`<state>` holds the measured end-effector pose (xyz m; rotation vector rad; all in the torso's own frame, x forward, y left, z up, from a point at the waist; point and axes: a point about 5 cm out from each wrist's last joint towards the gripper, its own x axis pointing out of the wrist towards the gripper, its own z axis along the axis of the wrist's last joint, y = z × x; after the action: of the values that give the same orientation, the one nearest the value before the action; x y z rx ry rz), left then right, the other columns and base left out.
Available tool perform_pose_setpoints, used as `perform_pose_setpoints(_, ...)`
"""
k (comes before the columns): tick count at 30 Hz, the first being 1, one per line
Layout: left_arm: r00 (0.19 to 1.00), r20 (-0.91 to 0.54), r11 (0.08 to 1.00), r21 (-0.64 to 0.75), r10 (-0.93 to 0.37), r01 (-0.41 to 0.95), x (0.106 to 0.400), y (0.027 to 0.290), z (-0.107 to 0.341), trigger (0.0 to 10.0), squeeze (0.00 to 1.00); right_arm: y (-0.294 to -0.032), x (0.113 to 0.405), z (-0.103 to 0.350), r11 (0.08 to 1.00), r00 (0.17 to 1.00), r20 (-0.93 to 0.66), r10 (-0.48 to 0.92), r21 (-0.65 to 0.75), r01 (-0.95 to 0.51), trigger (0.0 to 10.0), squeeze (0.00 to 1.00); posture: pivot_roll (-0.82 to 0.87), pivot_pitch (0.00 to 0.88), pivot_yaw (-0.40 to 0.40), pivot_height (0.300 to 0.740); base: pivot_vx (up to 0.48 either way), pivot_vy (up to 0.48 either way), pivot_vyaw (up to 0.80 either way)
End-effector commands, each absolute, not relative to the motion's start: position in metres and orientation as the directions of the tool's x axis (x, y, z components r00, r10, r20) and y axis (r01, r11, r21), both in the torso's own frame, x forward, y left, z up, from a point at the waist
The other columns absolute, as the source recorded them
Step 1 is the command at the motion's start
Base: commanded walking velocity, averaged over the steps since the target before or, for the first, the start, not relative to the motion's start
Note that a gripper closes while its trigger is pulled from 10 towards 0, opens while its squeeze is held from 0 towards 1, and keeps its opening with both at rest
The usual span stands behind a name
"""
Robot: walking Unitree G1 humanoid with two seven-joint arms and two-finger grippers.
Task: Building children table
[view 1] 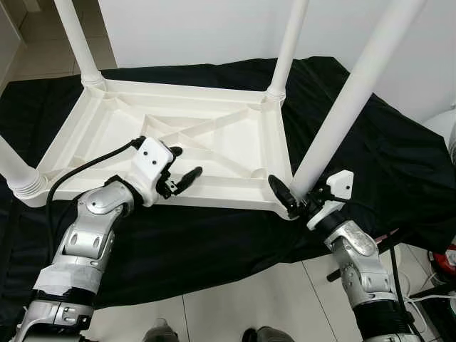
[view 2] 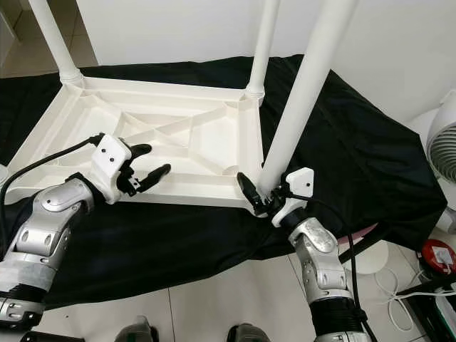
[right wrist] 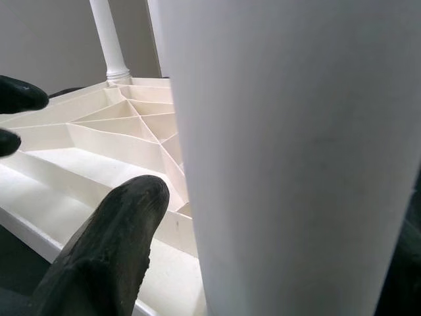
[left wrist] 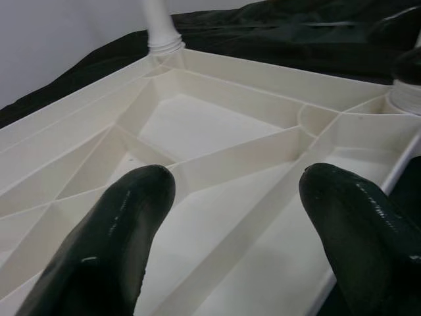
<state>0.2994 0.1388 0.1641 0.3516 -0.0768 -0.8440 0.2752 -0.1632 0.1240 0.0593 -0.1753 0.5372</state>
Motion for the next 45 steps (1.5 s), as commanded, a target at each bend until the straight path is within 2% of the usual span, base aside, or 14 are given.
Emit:
perform_pose_setpoints(1, 0.589, -0.101, 0.537, 0.311, -0.802, 0.784, 0.291, 0.128, 0.158, 10.0, 1.00, -0.164, 0.272, 0.119, 0.865, 0.855, 0.159, 0.494, 0.011, -0.502, 10.0, 0.00, 0.06, 0.005, -0.018, 0.740, 0.000, 0.000, 0.00)
perform_pose_setpoints(6, 0.506, -0.119, 0.458, 0.286, -0.854, 0.842, 0.282, 0.112, 0.150, 10.0, 1.00, -0.170, 0.271, 0.120, 0.881, 0.870, 0.161, 0.465, 0.014, -0.473, 10.0, 0.00, 0.05, 0.005, -0.011, 0.740, 0.000, 0.000, 0.00)
perform_pose_setpoints(11, 0.478, -0.146, 0.428, 0.277, -0.866, 0.860, 0.280, 0.103, 0.142, 10.0, 1.00, -0.170, 0.270, 0.122, 0.888, 0.876, 0.173, 0.451, 0.010, -0.459, 10.0, 0.00, 0.03, 0.001, -0.002, 0.740, 0.000, 0.000, 0.00)
perform_pose_setpoints(12, 0.476, -0.155, 0.426, 0.272, -0.866, 0.863, 0.280, 0.099, 0.140, 10.0, 0.27, -0.170, 0.270, 0.122, 0.892, 0.879, 0.177, 0.444, 0.008, -0.452, 10.0, 0.00, 0.03, 0.000, 0.000, 0.740, 0.000, 0.000, 0.00)
perform_pose_setpoints(13, 0.476, -0.155, 0.426, 0.272, -0.866, 0.863, 0.280, 0.099, 0.140, 10.0, 0.27, -0.170, 0.270, 0.122, 0.892, 0.879, 0.177, 0.444, 0.008, -0.452, 10.0, 0.00, 0.03, 0.000, 0.000, 0.740, 0.000, 0.000, 0.00)
perform_pose_setpoints(14, 0.483, -0.166, 0.431, 0.270, -0.860, 0.861, 0.282, 0.096, 0.137, 10.0, 0.00, -0.170, 0.269, 0.123, 0.895, 0.881, 0.181, 0.437, 0.014, -0.446, 10.0, 0.00, 0.03, 0.000, 0.001, 0.740, 0.000, 0.000, 0.00)
perform_pose_setpoints(22, 0.655, -0.269, 0.580, 0.310, -0.707, 0.753, 0.305, 0.086, 0.115, 10.0, 0.00, -0.166, 0.267, 0.126, 0.900, 0.884, 0.199, 0.423, 0.018, -0.435, 10.0, 0.00, 0.01, 0.007, 0.017, 0.740, 0.000, 0.000, 0.00)
perform_pose_setpoints(29, 0.736, -0.295, 0.645, 0.354, -0.610, 0.677, 0.321, 0.090, 0.111, 10.0, 0.00, -0.165, 0.266, 0.127, 0.903, 0.887, 0.202, 0.416, 0.022, -0.429, 10.0, 0.00, 0.00, 0.010, 0.021, 0.740, 0.000, 0.000, 0.00)
perform_pose_setpoints(34, 0.743, -0.310, 0.644, 0.371, -0.594, 0.669, 0.328, 0.093, 0.111, 10.0, 0.00, -0.166, 0.267, 0.127, 0.906, 0.890, 0.199, 0.411, 0.020, -0.423, 10.0, 0.00, 0.00, 0.011, 0.022, 0.740, 0.000, 0.000, 0.00)
perform_pose_setpoints(35, 0.726, -0.327, 0.639, 0.344, -0.605, 0.687, 0.328, 0.095, 0.111, 9.2, 0.00, -0.167, 0.267, 0.127, 0.908, 0.891, 0.198, 0.408, 0.020, -0.419, 10.0, 0.00, 0.00, 0.014, 0.023, 0.740, 0.000, 0.000, 0.00)
perform_pose_setpoints(36, 0.716, -0.337, 0.635, 0.330, -0.612, 0.699, 0.328, 0.097, 0.110, 6.5, 0.00, -0.167, 0.267, 0.127, 0.908, 0.892, 0.197, 0.406, 0.020, -0.418, 10.0, 0.00, 0.00, 0.014, 0.024, 0.740, 0.000, 0.000, 0.00)
perform_pose_setpoints(38, 0.710, -0.342, 0.632, 0.323, -0.616, 0.704, 0.328, 0.097, 0.110, 6.5, 0.00, -0.167, 0.267, 0.127, 0.909, 0.893, 0.196, 0.406, 0.021, -0.417, 10.0, 0.00, 0.00, 0.014, 0.024, 0.740, 0.000, 0.000, 0.00)
perform_pose_setpoints(39, 0.703, -0.339, 0.617, 0.336, -0.626, 0.712, 0.327, 0.099, 0.111, 0.0, 0.00, -0.168, 0.267, 0.128, 0.911, 0.895, 0.198, 0.400, 0.021, -0.412, 10.0, 0.00, 0.00, 0.016, 0.026, 0.740, 0.000, 0.000, 0.00)
perform_pose_setpoints(45, 0.688, -0.342, 0.585, 0.362, -0.640, 0.725, 0.322, 0.106, 0.111, 0.0, 0.00, -0.175, 0.267, 0.128, 0.920, 0.903, 0.195, 0.382, 0.013, -0.392, 10.0, 0.00, 0.00, 0.023, 0.028, 0.740, 0.000, 0.000, 0.00)
